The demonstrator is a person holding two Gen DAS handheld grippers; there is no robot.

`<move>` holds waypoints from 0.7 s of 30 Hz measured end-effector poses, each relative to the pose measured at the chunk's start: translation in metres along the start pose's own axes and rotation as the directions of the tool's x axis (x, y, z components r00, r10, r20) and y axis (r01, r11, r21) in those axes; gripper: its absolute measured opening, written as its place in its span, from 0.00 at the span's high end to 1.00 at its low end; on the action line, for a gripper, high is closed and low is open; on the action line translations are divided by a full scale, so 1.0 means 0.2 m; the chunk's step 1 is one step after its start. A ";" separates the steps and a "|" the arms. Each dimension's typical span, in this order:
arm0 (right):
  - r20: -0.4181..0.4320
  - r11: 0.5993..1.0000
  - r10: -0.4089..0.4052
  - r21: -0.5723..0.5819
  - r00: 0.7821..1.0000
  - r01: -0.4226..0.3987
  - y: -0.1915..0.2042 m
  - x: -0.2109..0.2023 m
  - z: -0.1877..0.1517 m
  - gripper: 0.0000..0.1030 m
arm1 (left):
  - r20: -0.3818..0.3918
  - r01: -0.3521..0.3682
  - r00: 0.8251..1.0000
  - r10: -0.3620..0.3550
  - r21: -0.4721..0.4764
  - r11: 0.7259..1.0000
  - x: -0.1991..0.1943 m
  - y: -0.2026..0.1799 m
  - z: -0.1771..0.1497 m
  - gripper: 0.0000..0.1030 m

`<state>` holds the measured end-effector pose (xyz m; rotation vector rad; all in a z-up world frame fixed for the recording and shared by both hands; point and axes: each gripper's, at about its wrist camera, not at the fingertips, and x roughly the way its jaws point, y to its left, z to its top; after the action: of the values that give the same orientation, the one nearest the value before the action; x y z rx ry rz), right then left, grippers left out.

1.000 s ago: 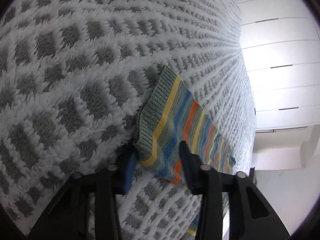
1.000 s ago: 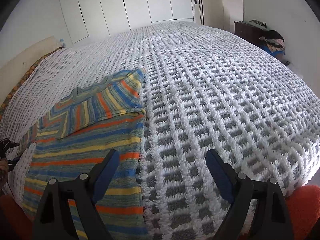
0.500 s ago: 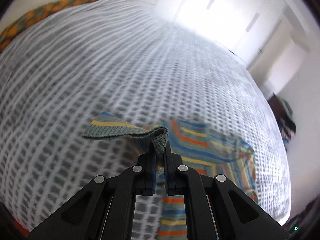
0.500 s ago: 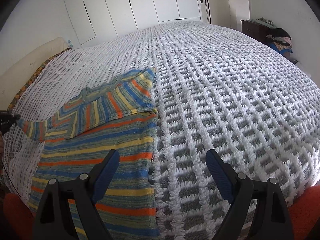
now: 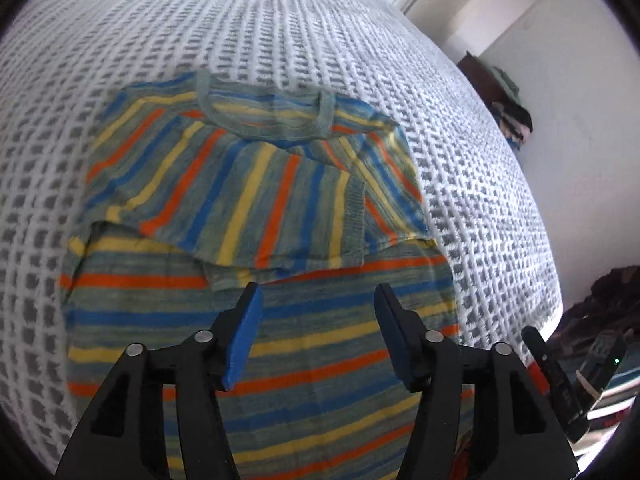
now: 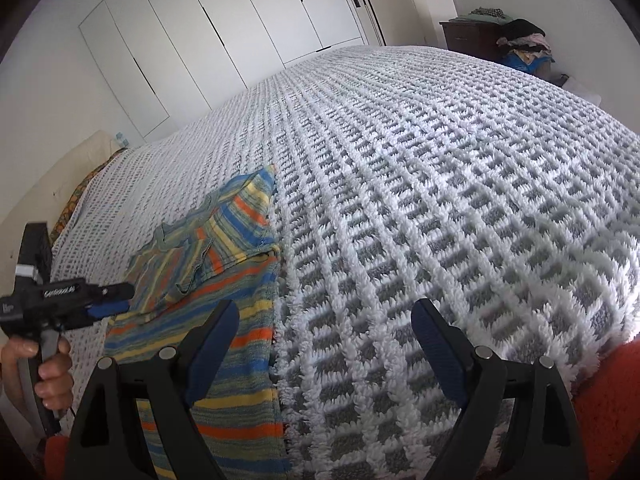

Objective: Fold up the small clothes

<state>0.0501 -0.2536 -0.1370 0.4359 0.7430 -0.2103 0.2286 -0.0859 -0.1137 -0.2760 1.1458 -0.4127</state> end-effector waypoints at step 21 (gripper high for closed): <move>-0.085 0.968 0.067 -0.235 0.994 -0.086 0.41 0.01 -0.07 0.15 | 0.094 -0.311 0.944 0.315 -0.055 0.949 -0.34 0.50 -0.62 0.24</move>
<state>0.0694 -0.1746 -0.1226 0.2439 0.8142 -0.0304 0.1085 0.0344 -0.1480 -0.1425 1.0756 -0.0937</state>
